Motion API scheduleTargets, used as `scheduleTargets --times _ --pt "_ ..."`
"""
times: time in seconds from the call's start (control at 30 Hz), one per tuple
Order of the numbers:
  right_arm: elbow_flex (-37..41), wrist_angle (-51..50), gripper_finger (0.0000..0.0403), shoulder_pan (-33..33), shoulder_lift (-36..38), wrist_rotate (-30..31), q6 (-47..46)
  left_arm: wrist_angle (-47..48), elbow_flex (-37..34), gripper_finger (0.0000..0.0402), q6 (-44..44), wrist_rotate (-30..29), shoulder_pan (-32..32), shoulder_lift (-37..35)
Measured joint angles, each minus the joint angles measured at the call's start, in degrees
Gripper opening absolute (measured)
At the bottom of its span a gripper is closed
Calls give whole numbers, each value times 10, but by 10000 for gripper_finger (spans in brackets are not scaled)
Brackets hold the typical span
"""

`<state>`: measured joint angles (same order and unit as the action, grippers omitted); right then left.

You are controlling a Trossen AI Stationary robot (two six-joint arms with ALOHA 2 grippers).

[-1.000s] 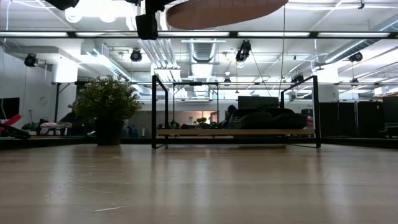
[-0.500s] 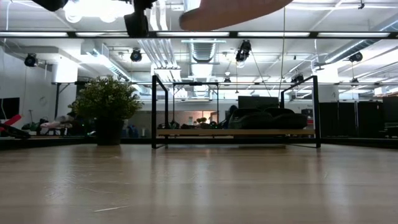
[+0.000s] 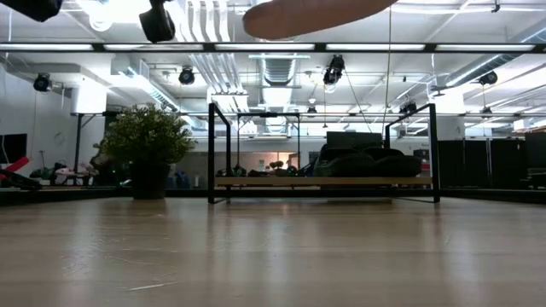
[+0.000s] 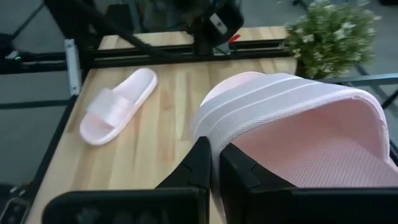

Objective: Pick and place slides into the shelf
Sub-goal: Put the top pink slipper on the shelf

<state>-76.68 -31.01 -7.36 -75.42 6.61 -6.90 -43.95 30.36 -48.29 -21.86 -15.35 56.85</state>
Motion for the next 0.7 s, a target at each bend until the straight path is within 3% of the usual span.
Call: scheduleTargets --times 0.13,0.4,0.7 --pt "-13 -22 8 40 0 -70 21 -1 -26 125 12 39 0 -46" --pt "-50 -108 8 131 -4 -254 86 -2 -70 125 7 44 -1 -98" --pt "-136 -175 8 190 -62 -349 159 0 -74 125 7 44 0 -82"
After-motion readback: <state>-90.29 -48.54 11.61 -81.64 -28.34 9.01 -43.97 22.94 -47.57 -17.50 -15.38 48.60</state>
